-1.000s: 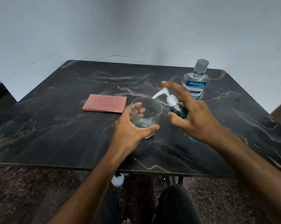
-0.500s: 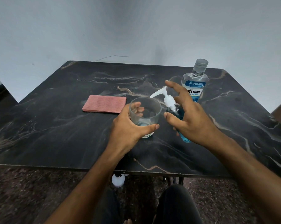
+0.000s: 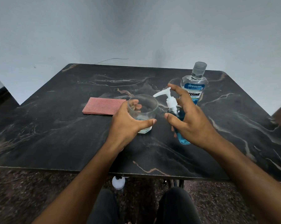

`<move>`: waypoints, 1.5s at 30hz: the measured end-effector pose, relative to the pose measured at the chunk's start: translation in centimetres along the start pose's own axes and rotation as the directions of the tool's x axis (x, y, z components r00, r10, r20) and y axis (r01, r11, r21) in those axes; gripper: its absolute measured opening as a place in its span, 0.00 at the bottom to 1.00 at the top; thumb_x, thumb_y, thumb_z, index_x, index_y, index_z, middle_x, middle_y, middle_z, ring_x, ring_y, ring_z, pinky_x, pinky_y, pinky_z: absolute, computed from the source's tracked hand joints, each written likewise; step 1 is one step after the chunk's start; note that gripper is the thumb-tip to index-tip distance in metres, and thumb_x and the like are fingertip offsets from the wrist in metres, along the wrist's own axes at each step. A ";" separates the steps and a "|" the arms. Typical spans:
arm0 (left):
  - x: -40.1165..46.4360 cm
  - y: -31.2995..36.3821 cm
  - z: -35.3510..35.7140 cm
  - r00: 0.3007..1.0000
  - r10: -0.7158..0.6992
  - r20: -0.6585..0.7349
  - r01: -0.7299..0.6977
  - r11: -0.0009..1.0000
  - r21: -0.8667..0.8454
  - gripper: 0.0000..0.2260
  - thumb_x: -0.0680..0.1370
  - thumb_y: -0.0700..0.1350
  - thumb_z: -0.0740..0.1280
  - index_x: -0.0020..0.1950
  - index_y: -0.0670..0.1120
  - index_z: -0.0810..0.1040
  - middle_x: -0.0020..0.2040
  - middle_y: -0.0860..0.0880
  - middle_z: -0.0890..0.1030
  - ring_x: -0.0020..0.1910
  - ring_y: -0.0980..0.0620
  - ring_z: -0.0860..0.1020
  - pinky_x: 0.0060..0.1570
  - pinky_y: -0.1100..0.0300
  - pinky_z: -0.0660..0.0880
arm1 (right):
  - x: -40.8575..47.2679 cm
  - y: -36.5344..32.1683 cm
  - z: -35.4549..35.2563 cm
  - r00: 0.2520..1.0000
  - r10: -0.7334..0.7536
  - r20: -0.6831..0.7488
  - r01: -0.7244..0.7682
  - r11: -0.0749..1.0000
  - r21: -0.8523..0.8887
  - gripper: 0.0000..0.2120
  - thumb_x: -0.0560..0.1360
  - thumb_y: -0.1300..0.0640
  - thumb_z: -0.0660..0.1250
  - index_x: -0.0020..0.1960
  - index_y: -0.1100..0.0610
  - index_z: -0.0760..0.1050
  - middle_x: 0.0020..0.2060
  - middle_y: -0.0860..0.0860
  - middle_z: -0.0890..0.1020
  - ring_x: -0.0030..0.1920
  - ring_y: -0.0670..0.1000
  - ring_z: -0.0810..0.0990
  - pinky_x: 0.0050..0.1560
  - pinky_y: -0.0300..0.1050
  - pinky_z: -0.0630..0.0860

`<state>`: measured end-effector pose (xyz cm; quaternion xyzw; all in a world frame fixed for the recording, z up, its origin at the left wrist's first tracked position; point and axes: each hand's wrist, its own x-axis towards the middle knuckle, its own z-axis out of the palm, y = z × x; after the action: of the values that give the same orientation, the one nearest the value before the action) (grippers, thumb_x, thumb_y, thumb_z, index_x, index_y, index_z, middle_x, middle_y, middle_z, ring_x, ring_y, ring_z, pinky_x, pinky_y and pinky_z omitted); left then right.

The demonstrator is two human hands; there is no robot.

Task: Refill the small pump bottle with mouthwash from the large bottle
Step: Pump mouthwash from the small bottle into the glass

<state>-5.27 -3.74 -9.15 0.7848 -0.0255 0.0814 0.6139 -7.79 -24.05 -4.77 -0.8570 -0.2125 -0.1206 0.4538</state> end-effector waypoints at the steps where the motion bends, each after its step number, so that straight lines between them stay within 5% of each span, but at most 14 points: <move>1: 0.3 0.0 0.0 1.000 -0.002 -0.006 0.002 1.000 0.002 0.36 0.61 0.50 0.86 0.65 0.54 0.75 0.57 0.57 0.83 0.55 0.63 0.81 0.56 0.65 0.77 | 0.0 0.1 0.0 1.000 0.002 -0.002 -0.002 1.000 0.005 0.34 0.77 0.57 0.68 0.76 0.41 0.56 0.48 0.42 0.80 0.40 0.38 0.82 0.41 0.32 0.78; 4: 1.3 0.1 0.2 1.000 -0.001 -0.021 0.001 1.000 0.022 0.36 0.60 0.52 0.86 0.64 0.55 0.75 0.56 0.58 0.83 0.54 0.64 0.81 0.54 0.67 0.76 | 0.1 0.4 0.0 1.000 0.006 -0.011 -0.006 1.000 0.020 0.33 0.77 0.57 0.67 0.76 0.41 0.56 0.49 0.42 0.79 0.40 0.38 0.82 0.41 0.32 0.78; 11: 4.0 0.4 1.1 0.999 -0.025 -0.022 0.026 1.000 0.018 0.36 0.59 0.53 0.86 0.63 0.53 0.74 0.56 0.56 0.83 0.56 0.55 0.83 0.60 0.49 0.80 | 0.7 1.2 0.3 0.997 0.007 -0.077 -0.004 0.999 0.037 0.30 0.78 0.56 0.68 0.73 0.39 0.58 0.61 0.46 0.78 0.40 0.35 0.81 0.42 0.34 0.78; 21: 6.4 0.6 2.1 0.999 -0.022 -0.034 0.024 0.999 0.048 0.38 0.60 0.54 0.86 0.65 0.52 0.73 0.58 0.56 0.82 0.57 0.55 0.81 0.60 0.52 0.80 | 1.3 1.1 0.7 0.995 0.010 -0.102 0.001 0.995 0.102 0.29 0.78 0.56 0.67 0.70 0.35 0.58 0.49 0.39 0.79 0.40 0.41 0.83 0.41 0.38 0.80; 27: 6.4 0.5 2.1 0.999 -0.019 -0.031 0.021 0.998 0.052 0.37 0.61 0.54 0.85 0.66 0.53 0.73 0.59 0.57 0.81 0.59 0.56 0.81 0.61 0.52 0.79 | 1.6 0.8 0.9 0.991 0.032 -0.130 -0.016 0.993 0.116 0.28 0.79 0.58 0.67 0.74 0.47 0.60 0.45 0.38 0.80 0.38 0.44 0.84 0.39 0.45 0.83; 32: 6.0 0.5 2.1 1.000 -0.018 -0.013 0.019 0.999 0.045 0.38 0.63 0.54 0.85 0.68 0.53 0.72 0.62 0.56 0.81 0.60 0.56 0.80 0.62 0.54 0.79 | 1.8 0.8 1.2 0.992 0.018 -0.126 -0.007 0.996 0.088 0.26 0.79 0.57 0.67 0.74 0.48 0.62 0.44 0.32 0.80 0.40 0.41 0.84 0.42 0.45 0.83; 38: 5.9 0.4 2.2 1.000 -0.023 -0.009 0.023 0.999 0.032 0.39 0.63 0.54 0.84 0.69 0.52 0.71 0.63 0.55 0.80 0.61 0.55 0.80 0.63 0.52 0.78 | 1.5 0.6 1.5 0.991 0.045 -0.125 -0.036 0.997 0.071 0.24 0.79 0.53 0.66 0.73 0.47 0.64 0.40 0.44 0.80 0.35 0.52 0.83 0.35 0.54 0.83; 45: 5.1 0.4 1.8 1.000 -0.010 0.010 0.010 0.999 0.040 0.51 0.63 0.55 0.84 0.80 0.50 0.62 0.74 0.53 0.73 0.71 0.53 0.73 0.71 0.51 0.72 | 1.4 0.2 1.3 0.990 0.095 -0.100 -0.085 0.992 0.096 0.25 0.76 0.54 0.67 0.71 0.45 0.65 0.41 0.37 0.81 0.40 0.45 0.84 0.45 0.49 0.84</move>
<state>-0.11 -5.28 -8.39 0.7973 -0.0230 0.0749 0.5984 -6.49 -22.67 -5.09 -0.8365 -0.1547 -0.1347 0.5082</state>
